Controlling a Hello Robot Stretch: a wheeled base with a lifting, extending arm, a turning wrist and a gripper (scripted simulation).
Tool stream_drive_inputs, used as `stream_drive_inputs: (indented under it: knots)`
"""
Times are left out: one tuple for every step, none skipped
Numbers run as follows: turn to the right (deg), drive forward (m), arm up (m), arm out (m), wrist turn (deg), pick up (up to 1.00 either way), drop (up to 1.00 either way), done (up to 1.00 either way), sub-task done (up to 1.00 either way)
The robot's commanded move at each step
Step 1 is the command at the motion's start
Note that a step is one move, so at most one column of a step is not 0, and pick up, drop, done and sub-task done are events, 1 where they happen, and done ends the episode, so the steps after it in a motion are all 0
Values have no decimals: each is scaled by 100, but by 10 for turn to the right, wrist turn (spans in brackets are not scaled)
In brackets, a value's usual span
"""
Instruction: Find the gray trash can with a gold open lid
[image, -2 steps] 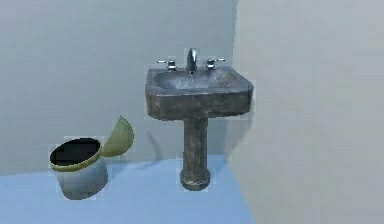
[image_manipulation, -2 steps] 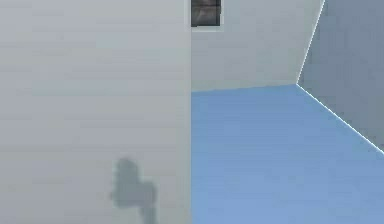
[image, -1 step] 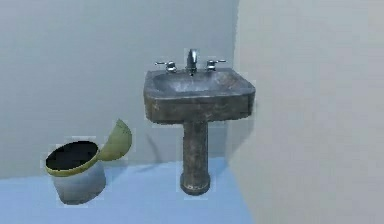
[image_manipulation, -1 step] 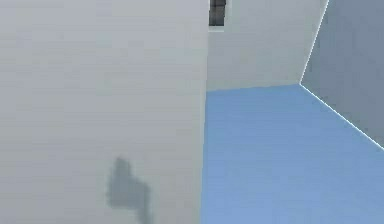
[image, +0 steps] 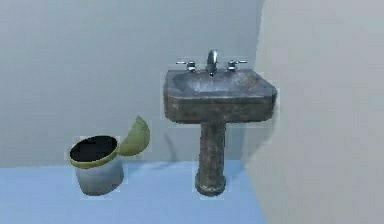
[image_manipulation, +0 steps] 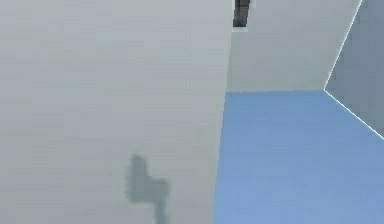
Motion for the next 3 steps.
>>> stream_drive_inputs:
  knots:
    - [0,50,0,0,0,0,0,0,0]
    - [-330,0,0,0,0,0,0,0,0]
    - [0,0,0,0,0,0,0,100,0]
